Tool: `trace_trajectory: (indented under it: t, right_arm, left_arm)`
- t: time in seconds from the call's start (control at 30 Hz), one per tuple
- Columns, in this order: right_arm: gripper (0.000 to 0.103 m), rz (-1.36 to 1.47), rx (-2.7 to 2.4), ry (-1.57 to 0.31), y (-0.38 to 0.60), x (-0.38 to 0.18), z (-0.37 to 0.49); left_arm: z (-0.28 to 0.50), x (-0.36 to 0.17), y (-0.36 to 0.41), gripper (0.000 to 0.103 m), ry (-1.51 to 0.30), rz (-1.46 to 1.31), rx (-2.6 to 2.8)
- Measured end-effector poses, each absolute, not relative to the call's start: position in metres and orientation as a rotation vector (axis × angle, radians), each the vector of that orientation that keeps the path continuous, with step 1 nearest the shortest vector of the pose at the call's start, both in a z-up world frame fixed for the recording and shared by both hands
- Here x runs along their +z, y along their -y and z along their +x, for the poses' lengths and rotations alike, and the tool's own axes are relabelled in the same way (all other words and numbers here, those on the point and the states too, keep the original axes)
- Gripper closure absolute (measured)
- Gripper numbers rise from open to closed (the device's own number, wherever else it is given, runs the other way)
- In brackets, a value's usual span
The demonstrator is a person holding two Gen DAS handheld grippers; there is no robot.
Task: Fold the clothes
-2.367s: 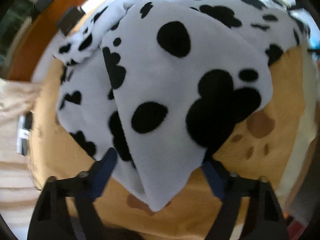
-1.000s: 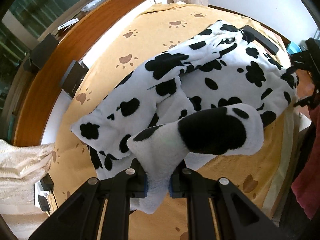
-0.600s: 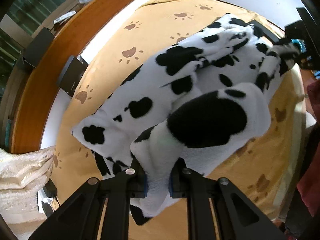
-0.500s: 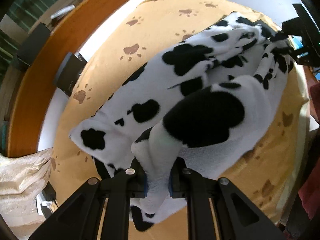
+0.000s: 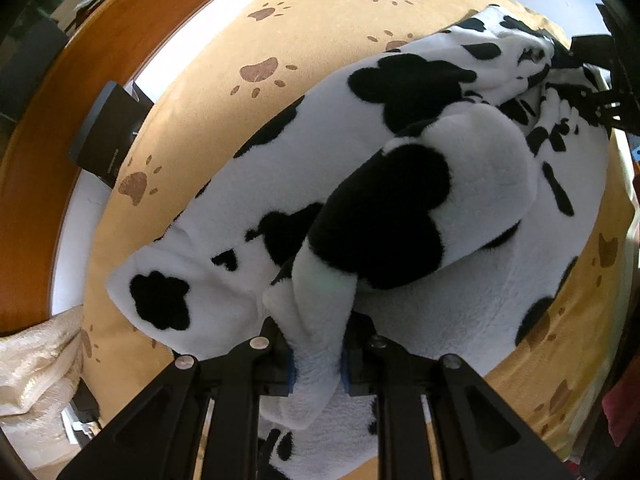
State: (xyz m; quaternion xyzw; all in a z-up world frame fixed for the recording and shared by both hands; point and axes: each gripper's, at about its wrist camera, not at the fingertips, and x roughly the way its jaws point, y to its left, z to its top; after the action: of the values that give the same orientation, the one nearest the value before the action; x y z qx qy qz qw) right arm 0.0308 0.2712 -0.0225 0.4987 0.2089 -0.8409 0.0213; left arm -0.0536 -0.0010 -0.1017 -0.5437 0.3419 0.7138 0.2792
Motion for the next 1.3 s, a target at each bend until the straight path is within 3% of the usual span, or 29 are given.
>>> trace_trajectory:
  t: [0.23, 0.33, 0.43, 0.47, 0.5, 0.53, 0.57, 0.63, 0.7, 0.83, 1.07, 1.13, 1.23, 1.3]
  right_arm:
    - [0.074, 1.42, -2.781, -0.819, -0.265, 0.001, 0.042]
    - [0.073, 1.506, -2.765, -0.767, -0.273, -0.015, 0.035]
    - [0.073, 1.483, -2.793, -0.614, -0.277, -0.007, 0.039]
    - [0.072, 1.453, -2.815, -0.587, -0.277, 0.001, 0.045]
    - [0.07, 1.421, -2.837, -0.561, -0.276, 0.01, 0.051]
    - [0.066, 1.391, -2.851, -0.526, -0.276, 0.017, 0.057]
    - [0.053, 1.366, -2.853, -0.469, -0.275, 0.024, 0.061]
    - [0.043, 1.321, -2.829, -0.306, -0.269, 0.033, 0.07]
    - [0.042, 1.309, -2.751, -0.195, -0.256, 0.032, 0.083]
    - [0.042, 1.368, -2.605, -0.272, -0.23, 0.006, 0.089]
    - [0.042, 1.49, -2.632, -0.141, -0.249, -0.034, 0.065]
    - [0.042, 1.502, -2.628, -0.136, -0.252, -0.037, 0.057]
    - [0.033, 1.49, -2.595, -0.179, -0.252, -0.045, 0.052]
    - [0.026, 1.464, -2.575, -0.222, -0.25, -0.049, 0.055]
  left_arm:
    - [-0.053, -0.093, -0.003, 0.083, -0.933, -1.444, 1.938]
    - [-0.056, -0.108, -0.008, 0.08, -0.979, -1.457, 1.928]
    - [-0.058, -0.113, -0.011, 0.069, -1.032, -1.457, 1.937]
    - [-0.059, -0.11, -0.01, 0.056, -1.047, -1.458, 1.951]
    - [-0.06, -0.107, -0.008, 0.037, -1.064, -1.456, 1.97]
    - [-0.062, -0.103, -0.003, 0.029, -1.067, -1.453, 1.998]
    - [-0.065, -0.097, 0.005, 0.02, -1.026, -1.466, 2.025]
    - [-0.073, -0.086, 0.023, 0.02, -0.855, -1.527, 2.061]
    - [-0.078, -0.072, 0.043, 0.02, -0.672, -1.571, 2.116]
    - [-0.073, -0.039, 0.08, 0.02, -0.38, -1.561, 2.252]
    - [-0.032, -0.016, 0.109, 0.02, 0.129, -1.433, 2.266]
    - [-0.019, -0.039, 0.095, 0.02, 0.169, -1.43, 2.206]
    - [-0.017, -0.092, 0.064, 0.02, 0.068, -1.511, 2.172]
    - [-0.023, -0.123, 0.058, 0.018, 0.095, -1.565, 2.178]
